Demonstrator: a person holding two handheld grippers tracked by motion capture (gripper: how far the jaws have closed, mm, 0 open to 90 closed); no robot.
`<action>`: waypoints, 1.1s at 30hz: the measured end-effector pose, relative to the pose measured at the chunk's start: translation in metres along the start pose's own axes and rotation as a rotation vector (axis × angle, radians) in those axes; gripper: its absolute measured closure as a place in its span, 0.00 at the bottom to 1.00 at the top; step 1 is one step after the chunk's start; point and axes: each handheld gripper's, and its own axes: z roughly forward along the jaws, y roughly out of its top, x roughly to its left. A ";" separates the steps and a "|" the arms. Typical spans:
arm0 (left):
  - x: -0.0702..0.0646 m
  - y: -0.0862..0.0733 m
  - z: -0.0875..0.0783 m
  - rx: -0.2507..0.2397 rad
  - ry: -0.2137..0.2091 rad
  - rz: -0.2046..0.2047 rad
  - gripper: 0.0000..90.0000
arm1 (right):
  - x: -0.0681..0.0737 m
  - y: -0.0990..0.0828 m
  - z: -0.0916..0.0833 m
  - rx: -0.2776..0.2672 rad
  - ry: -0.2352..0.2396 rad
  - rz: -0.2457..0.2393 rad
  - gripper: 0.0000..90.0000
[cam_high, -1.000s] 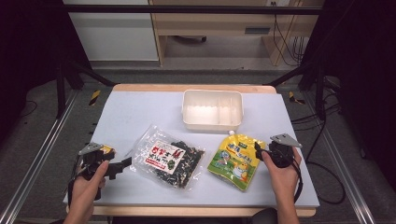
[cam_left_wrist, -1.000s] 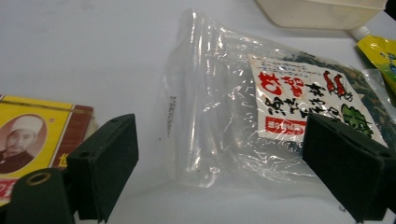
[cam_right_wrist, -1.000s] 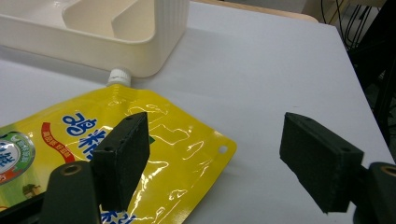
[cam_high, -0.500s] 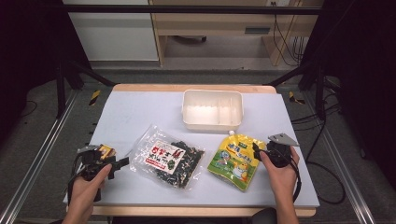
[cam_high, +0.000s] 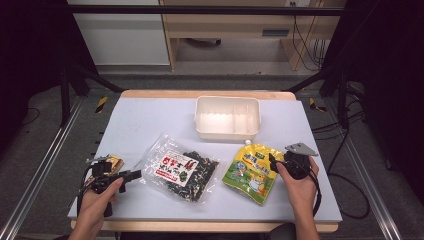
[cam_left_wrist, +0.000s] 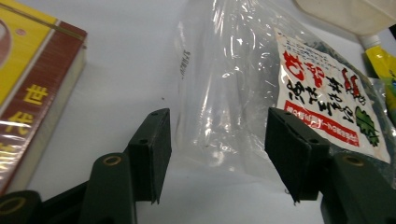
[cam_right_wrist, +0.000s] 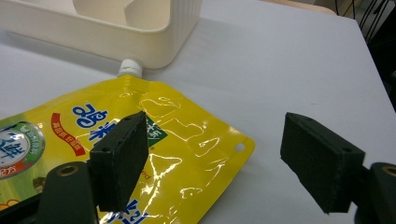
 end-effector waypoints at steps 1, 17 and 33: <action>0.000 0.000 0.001 0.003 -0.008 -0.002 0.46 | 0.000 0.000 0.000 0.001 0.001 0.000 0.26; 0.009 0.002 0.000 -0.100 -0.148 -0.078 0.65 | 0.002 0.001 0.002 0.003 0.005 -0.005 0.26; -0.010 0.022 -0.008 -0.179 -0.109 0.134 0.99 | 0.014 0.008 -0.006 -0.044 0.019 -0.034 0.27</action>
